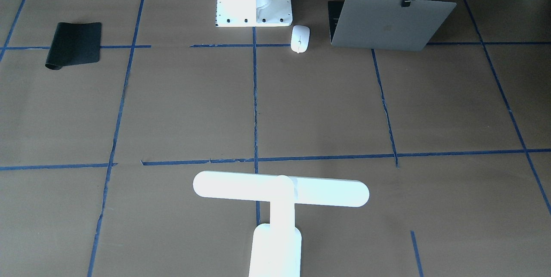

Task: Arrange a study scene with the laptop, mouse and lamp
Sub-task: 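Lower the left gripper and grasp the silver laptop's edge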

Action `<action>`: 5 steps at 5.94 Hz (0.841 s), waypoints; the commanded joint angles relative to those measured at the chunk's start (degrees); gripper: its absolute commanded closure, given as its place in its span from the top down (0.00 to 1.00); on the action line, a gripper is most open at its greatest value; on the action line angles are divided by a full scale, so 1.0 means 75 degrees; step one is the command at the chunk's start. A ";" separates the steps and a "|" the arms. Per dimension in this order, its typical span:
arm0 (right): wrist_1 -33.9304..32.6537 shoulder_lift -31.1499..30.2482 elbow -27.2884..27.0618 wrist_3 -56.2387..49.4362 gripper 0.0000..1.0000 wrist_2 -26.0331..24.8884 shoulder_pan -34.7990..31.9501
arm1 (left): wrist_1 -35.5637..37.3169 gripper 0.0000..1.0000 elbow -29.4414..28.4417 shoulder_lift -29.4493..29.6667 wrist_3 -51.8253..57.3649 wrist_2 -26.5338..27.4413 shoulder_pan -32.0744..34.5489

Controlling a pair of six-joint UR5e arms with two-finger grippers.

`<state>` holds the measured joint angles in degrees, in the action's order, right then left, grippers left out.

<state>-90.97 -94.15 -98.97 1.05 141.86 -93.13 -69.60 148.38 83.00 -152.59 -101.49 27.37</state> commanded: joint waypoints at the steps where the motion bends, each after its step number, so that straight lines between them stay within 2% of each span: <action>1: -0.0012 -0.0009 0.0012 0.0000 1.00 0.0000 -0.0004 | 0.0432 0.00 0.0115 0.0077 0.0420 -0.0014 0.0753; 3: 0.0000 -0.0009 0.0035 0.0000 1.00 0.0000 -0.0004 | 0.1132 0.00 -0.0141 0.1220 0.2195 -0.0014 0.1957; 4: -0.0012 0.0003 0.0035 0.0000 1.00 0.0011 -0.0004 | 0.1159 0.00 -0.0990 0.2108 0.2518 -0.0026 0.2404; 5: -0.0012 0.0026 0.0047 0.0000 1.00 0.0000 -0.0004 | 0.1159 0.00 -0.2275 0.3358 0.2521 -0.0026 0.2664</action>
<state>-91.03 -94.09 -98.68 1.06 141.90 -93.16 -61.15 139.12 100.26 -134.74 -101.67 45.01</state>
